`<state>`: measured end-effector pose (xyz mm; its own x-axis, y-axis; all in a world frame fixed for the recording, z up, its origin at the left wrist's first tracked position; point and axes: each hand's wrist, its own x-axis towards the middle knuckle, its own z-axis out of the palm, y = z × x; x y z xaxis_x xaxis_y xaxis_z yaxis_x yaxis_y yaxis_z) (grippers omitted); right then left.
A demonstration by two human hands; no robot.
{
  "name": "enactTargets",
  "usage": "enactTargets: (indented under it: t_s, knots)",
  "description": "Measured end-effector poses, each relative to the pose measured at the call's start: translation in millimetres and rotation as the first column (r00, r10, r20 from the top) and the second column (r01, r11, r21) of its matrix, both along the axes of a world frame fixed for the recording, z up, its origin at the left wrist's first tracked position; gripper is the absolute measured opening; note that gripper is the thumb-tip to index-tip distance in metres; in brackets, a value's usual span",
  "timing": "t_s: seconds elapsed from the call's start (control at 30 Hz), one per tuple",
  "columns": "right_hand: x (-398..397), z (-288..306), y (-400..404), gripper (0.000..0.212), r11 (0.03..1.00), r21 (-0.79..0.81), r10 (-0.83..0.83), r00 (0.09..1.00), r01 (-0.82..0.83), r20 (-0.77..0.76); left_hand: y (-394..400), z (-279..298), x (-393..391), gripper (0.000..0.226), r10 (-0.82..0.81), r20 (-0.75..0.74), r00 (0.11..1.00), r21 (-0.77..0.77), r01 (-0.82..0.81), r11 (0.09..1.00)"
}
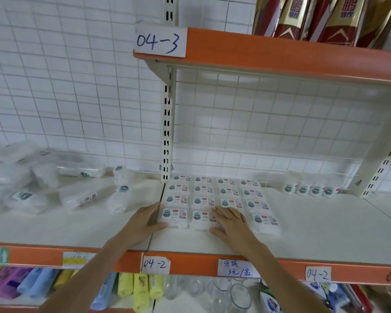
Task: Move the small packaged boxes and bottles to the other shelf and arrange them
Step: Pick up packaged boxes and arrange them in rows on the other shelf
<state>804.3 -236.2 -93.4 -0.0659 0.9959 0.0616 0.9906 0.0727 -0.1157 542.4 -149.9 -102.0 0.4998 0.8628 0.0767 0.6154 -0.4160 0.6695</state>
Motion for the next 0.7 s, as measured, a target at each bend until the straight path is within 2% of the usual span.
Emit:
enactTargets:
  t_s: [0.07,0.1,0.13,0.23,0.33,0.5,0.57,0.67,0.7]
  knots:
    - [1.9,-9.2,1.2,0.124,0.997,0.077,-0.011,1.0,0.01,0.012,7.1,-7.8,-2.7,0.104,-0.007,-0.035,0.999,0.037,0.008,0.999]
    - [2.6,-11.5,1.4,0.125,0.995,0.097,-0.014,1.0,0.013,0.013,11.5,-12.0,-4.6,0.122,-0.015,-0.061,0.998,0.031,0.017,0.999]
    - [2.8,-12.5,1.1,0.125,0.994,0.104,-0.017,1.0,0.016,0.012,12.5,-13.8,-5.1,0.13,-0.005,-0.077,0.997,0.031,0.008,0.999]
    - [2.0,-14.1,0.8,0.122,0.993,0.121,-0.015,1.0,0.014,0.005,9.1,-9.7,-1.9,0.133,0.0,-0.109,0.994,0.057,0.006,0.998]
    - [2.3,-13.1,1.0,0.112,0.991,0.132,-0.017,1.0,0.016,0.004,8.4,-8.5,-0.2,0.118,0.009,-0.122,0.992,0.077,0.001,0.997]
    - [0.0,-11.2,0.2,0.107,0.995,0.096,-0.023,1.0,0.024,-0.005,9.1,-9.5,-3.1,0.142,0.009,-0.152,0.988,0.095,0.006,0.995]
    - [-1.4,-8.7,-0.5,0.094,0.994,0.101,-0.035,0.999,0.036,-0.013,7.8,-6.0,-2.7,0.145,0.008,-0.153,0.988,0.12,0.011,0.993]
    - [-4.0,-8.0,-1.7,0.06,0.993,0.079,-0.095,0.995,0.093,0.015,9.5,-5.4,-3.2,0.148,0.027,-0.112,0.993,0.15,-0.01,0.989]
    - [-5.7,-7.4,-1.8,0.055,0.991,0.091,-0.098,0.995,0.096,0.015,12.4,-5.3,-3.5,0.146,0.025,-0.092,0.995,0.135,-0.012,0.991]
